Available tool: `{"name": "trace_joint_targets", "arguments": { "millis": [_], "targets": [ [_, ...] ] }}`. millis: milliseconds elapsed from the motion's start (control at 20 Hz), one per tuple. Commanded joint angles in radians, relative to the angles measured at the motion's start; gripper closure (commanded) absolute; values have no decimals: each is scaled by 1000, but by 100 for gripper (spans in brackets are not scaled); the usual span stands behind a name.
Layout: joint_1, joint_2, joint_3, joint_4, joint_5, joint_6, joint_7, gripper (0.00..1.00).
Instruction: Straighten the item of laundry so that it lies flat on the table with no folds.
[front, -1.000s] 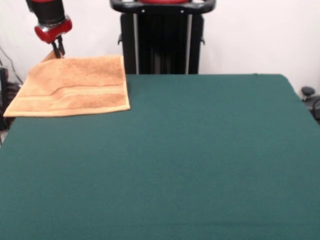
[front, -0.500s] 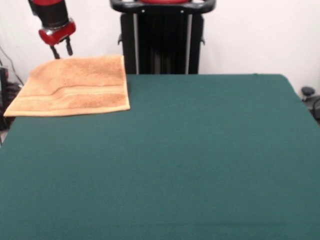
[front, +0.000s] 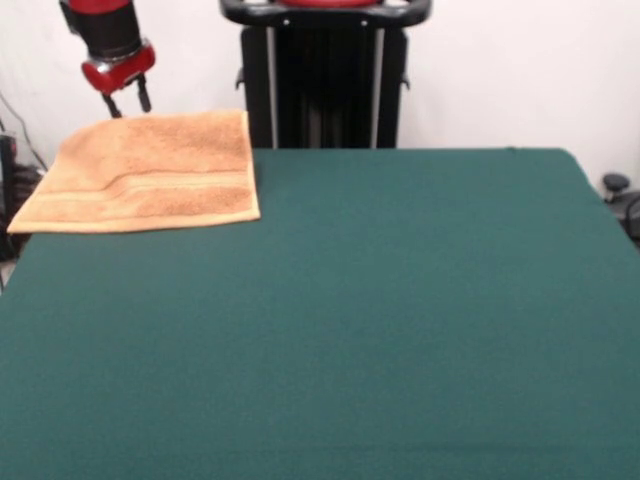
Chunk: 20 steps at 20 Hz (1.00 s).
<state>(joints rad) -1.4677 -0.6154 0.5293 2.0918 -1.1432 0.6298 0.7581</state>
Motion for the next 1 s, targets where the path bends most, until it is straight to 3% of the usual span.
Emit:
{"name": "trace_joint_targets", "arguments": {
  "millis": [50, 450, 800, 1000],
  "targets": [
    [85, 0, 27, -54, -2, 36, -82, 0],
    [81, -226, 90, 20, 201, 173, -183, 0],
    [139, -309, 95, 22, 301, 249, -156, 0],
    [104, -273, 169, 29, 408, 194, -135, 0]
  ]
}}
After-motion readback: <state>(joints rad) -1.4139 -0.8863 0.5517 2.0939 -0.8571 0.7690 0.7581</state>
